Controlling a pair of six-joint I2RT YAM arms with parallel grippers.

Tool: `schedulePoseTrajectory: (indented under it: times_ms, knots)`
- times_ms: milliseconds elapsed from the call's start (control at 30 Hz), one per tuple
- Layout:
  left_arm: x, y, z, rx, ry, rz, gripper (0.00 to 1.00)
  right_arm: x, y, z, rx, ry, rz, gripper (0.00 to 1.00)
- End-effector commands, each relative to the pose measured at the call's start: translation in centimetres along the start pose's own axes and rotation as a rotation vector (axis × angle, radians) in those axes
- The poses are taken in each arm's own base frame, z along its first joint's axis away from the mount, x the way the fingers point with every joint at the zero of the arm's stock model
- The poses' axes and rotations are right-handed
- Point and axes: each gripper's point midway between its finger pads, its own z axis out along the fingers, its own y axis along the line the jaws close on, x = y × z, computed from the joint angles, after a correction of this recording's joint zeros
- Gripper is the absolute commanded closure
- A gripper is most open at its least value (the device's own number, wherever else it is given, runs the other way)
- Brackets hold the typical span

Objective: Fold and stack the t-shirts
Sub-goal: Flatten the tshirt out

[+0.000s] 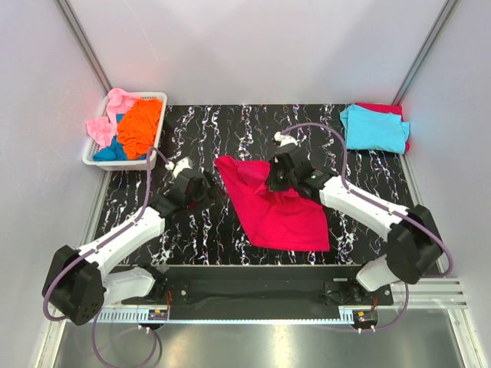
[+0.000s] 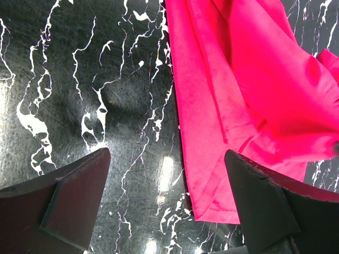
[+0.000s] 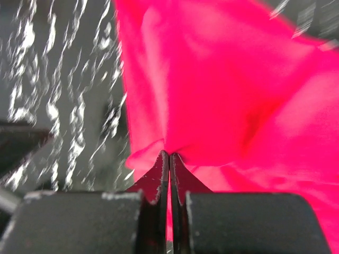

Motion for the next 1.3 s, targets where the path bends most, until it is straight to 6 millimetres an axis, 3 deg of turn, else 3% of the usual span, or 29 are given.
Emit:
schedulePoseTrajectory:
  times_ms: [0, 67, 200, 333, 467, 600, 667, 733, 867, 1133, 1267]
  knots:
    - [-0.1, -0.3, 0.2, 0.023, -0.002, 0.024, 0.05, -3.9, -3.7, -2.6, 0.230, -0.152, -0.060, 1.00]
    - [0.1, -0.5, 0.4, 0.037, 0.007, 0.038, 0.05, -4.5, -5.2, -3.1, 0.303, -0.178, -0.059, 1.00]
    - [1.0, -0.8, 0.9, 0.056, 0.051, 0.048, 0.05, -5.4, -10.1, -3.5, 0.438, -0.199, 0.030, 1.00]
    - [1.8, -1.0, 1.3, 0.065, 0.077, 0.056, 0.06, -4.8, -13.9, -3.2, 0.492, -0.172, 0.119, 1.00]
    - [2.0, -1.0, 1.5, 0.067, 0.081, 0.061, 0.06, -3.9, -16.3, -2.8, 0.545, -0.143, 0.146, 1.00]
    - [2.0, -1.1, 1.6, 0.067, 0.081, 0.066, 0.06, -3.3, -16.6, -2.1, 0.543, -0.115, 0.163, 1.00]
    - [2.0, -1.0, 1.6, 0.066, 0.082, 0.068, 0.06, -3.0, -16.3, -1.8, 0.525, -0.104, 0.177, 0.70]
    - [2.0, -1.1, 1.6, 0.067, 0.080, 0.071, 0.06, -2.9, -15.7, -1.8, 0.496, -0.098, 0.185, 0.53]
    - [2.1, -1.0, 1.7, 0.064, 0.083, 0.071, 0.06, -3.2, -14.9, -2.0, 0.455, -0.104, 0.201, 0.45]
    - [2.1, -1.0, 1.7, 0.066, 0.084, 0.069, 0.06, -2.7, -12.5, -1.9, 0.329, -0.064, 0.236, 0.49]
    - [2.1, -1.1, 1.8, 0.067, 0.085, 0.069, 0.06, -2.0, -12.4, -2.9, 0.317, -0.069, 0.228, 0.51]
